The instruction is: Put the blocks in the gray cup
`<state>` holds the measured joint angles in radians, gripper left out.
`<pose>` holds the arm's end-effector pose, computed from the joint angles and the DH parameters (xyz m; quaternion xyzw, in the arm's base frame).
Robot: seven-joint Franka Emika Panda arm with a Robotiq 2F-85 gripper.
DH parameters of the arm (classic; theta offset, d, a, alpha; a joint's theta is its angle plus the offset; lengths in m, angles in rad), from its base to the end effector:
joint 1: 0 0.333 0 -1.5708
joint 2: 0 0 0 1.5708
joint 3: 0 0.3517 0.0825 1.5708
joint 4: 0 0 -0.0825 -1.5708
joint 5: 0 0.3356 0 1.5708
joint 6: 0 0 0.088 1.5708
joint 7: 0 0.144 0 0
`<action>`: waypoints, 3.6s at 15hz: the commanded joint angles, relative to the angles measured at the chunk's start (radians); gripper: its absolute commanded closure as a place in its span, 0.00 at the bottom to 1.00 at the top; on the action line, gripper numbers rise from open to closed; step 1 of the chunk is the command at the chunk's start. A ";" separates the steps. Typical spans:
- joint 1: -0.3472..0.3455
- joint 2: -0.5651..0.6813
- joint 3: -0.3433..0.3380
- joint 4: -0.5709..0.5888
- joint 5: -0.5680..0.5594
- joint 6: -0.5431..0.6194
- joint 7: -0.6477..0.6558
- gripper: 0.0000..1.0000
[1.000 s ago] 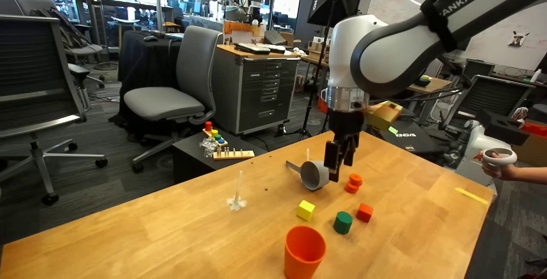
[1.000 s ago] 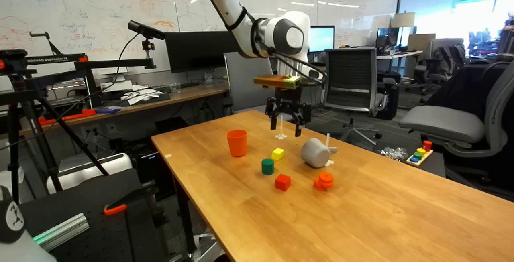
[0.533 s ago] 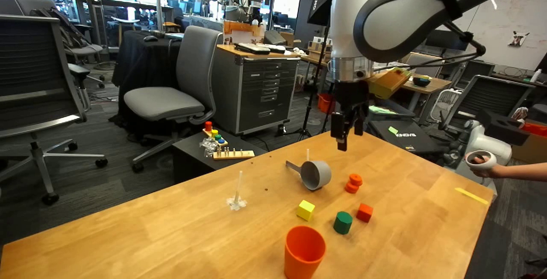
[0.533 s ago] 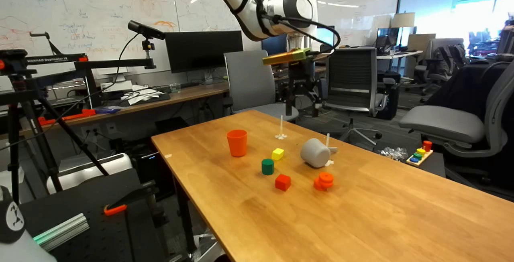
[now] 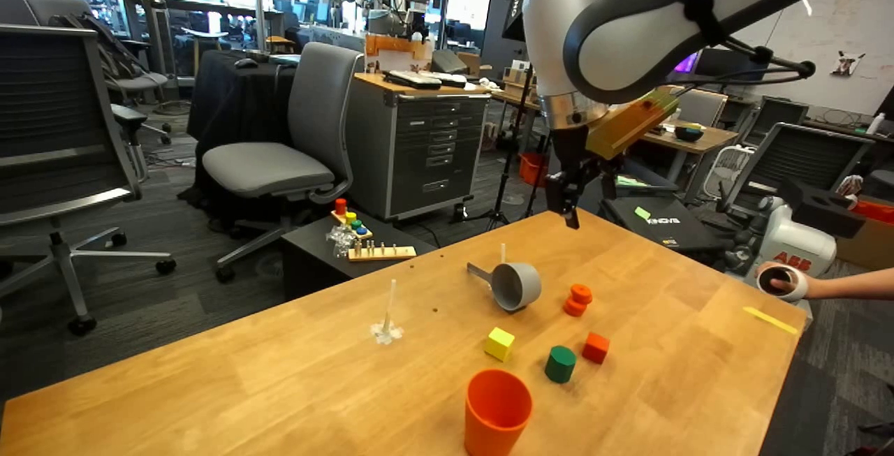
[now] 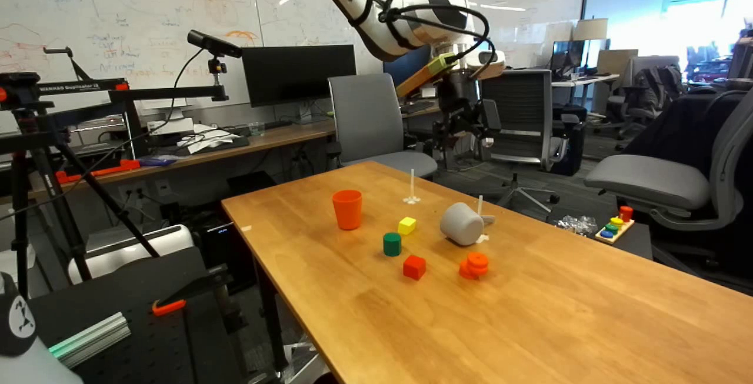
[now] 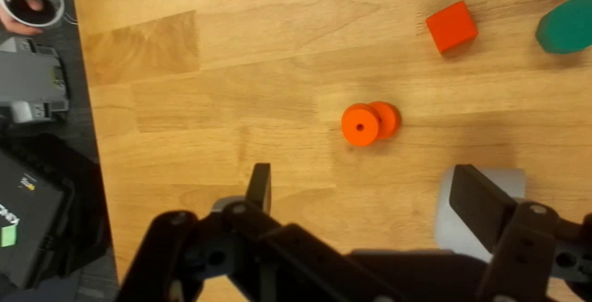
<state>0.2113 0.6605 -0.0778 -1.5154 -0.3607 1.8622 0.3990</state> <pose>0.6464 0.0548 0.2818 0.9694 -0.0469 -0.0989 0.2199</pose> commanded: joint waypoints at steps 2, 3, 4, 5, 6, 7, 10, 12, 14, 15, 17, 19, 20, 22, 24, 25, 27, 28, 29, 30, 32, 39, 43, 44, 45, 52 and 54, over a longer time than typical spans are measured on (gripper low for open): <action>0.075 0.100 -0.052 0.117 -0.111 -0.133 0.138 0.00; 0.086 0.125 -0.055 0.141 -0.128 -0.164 0.151 0.00; 0.092 0.145 -0.056 0.158 -0.138 -0.191 0.158 0.00; 0.100 0.166 -0.056 0.180 -0.148 -0.212 0.163 0.00; 0.102 0.186 -0.052 0.200 -0.148 -0.227 0.162 0.00; 0.097 0.202 -0.042 0.217 -0.138 -0.228 0.153 0.00; 0.083 0.249 -0.020 0.270 -0.089 -0.201 0.134 0.00; 0.089 0.219 -0.026 0.205 -0.082 -0.166 0.136 0.00; 0.089 0.226 -0.024 0.208 -0.073 -0.165 0.134 0.00; 0.089 0.227 -0.024 0.207 -0.073 -0.165 0.134 0.00; 0.088 0.227 -0.026 0.207 -0.073 -0.165 0.134 0.00; 0.100 0.225 -0.039 0.210 -0.089 -0.163 0.165 0.00; 0.104 0.232 -0.041 0.223 -0.093 -0.165 0.171 0.00; 0.113 0.253 -0.040 0.262 -0.099 -0.177 0.168 0.00; 0.127 0.278 -0.038 0.310 -0.104 -0.194 0.162 0.00; 0.134 0.292 -0.035 0.336 -0.102 -0.199 0.159 0.00; 0.146 0.324 -0.031 0.380 -0.095 -0.196 0.155 0.00; 0.153 0.348 -0.032 0.406 -0.093 -0.197 0.158 0.00; 0.161 0.370 -0.034 0.430 -0.094 -0.199 0.158 0.00; 0.172 0.393 -0.043 0.454 -0.101 -0.205 0.165 0.00; 0.181 0.441 -0.053 0.505 -0.101 -0.215 0.165 0.00; 0.189 0.582 -0.112 0.669 -0.123 -0.271 0.159 0.00; 0.185 0.635 -0.137 0.751 -0.122 -0.311 0.154 0.25; 0.184 0.645 -0.141 0.765 -0.123 -0.315 0.150 0.26; 0.182 0.651 -0.142 0.776 -0.120 -0.314 0.150 0.34; 0.139 0.634 -0.117 0.766 -0.089 -0.267 0.156 0.89; 0.118 0.628 -0.107 0.760 -0.067 -0.254 0.154 1.00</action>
<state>0.3608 1.2819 -0.1999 -0.7878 -0.4573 1.5998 0.5589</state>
